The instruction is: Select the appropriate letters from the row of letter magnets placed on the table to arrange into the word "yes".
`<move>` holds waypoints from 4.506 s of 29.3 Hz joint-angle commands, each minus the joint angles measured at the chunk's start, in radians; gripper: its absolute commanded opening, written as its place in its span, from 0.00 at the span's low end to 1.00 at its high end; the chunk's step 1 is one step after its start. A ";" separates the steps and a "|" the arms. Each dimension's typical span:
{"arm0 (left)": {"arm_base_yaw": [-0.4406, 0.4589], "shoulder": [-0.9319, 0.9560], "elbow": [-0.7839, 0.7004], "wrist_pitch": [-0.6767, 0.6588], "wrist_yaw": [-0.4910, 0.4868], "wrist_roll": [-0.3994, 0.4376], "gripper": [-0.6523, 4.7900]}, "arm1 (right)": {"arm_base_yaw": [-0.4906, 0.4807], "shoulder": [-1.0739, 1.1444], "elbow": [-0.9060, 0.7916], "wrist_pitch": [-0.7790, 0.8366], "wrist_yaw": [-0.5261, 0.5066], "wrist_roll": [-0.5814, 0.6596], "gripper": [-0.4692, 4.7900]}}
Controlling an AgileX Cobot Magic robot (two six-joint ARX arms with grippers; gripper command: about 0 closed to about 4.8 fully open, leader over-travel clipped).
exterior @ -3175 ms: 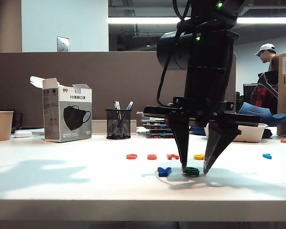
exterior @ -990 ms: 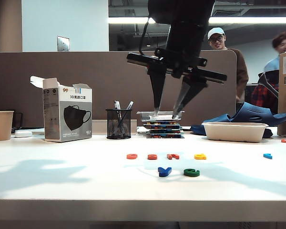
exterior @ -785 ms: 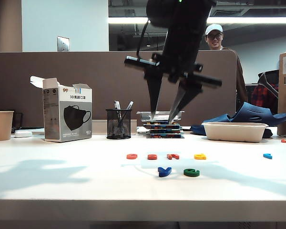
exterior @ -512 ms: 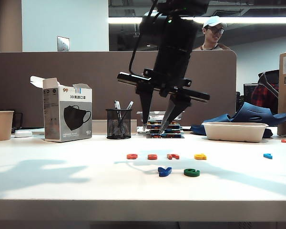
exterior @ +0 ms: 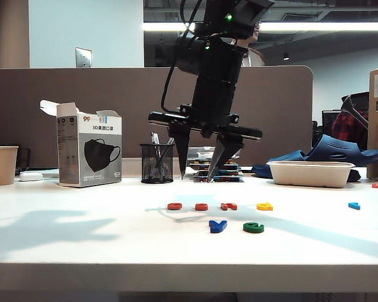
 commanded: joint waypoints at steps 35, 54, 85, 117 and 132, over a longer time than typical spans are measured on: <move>0.000 -0.003 0.004 0.013 -0.004 0.008 0.11 | -0.005 0.139 0.133 -0.151 -0.014 -0.006 0.49; 0.000 -0.003 0.004 0.013 -0.003 0.008 0.11 | -0.004 0.139 0.133 -0.166 0.000 -0.006 0.37; 0.000 -0.003 0.004 0.013 -0.004 0.008 0.11 | -0.005 0.139 0.133 -0.154 0.002 -0.006 0.28; 0.000 -0.003 0.004 0.013 -0.004 0.008 0.11 | -0.008 0.035 0.133 -0.217 0.004 -0.006 0.28; 0.000 -0.003 0.004 0.013 -0.004 0.008 0.11 | -0.008 -0.001 0.133 -0.307 0.040 -0.006 0.28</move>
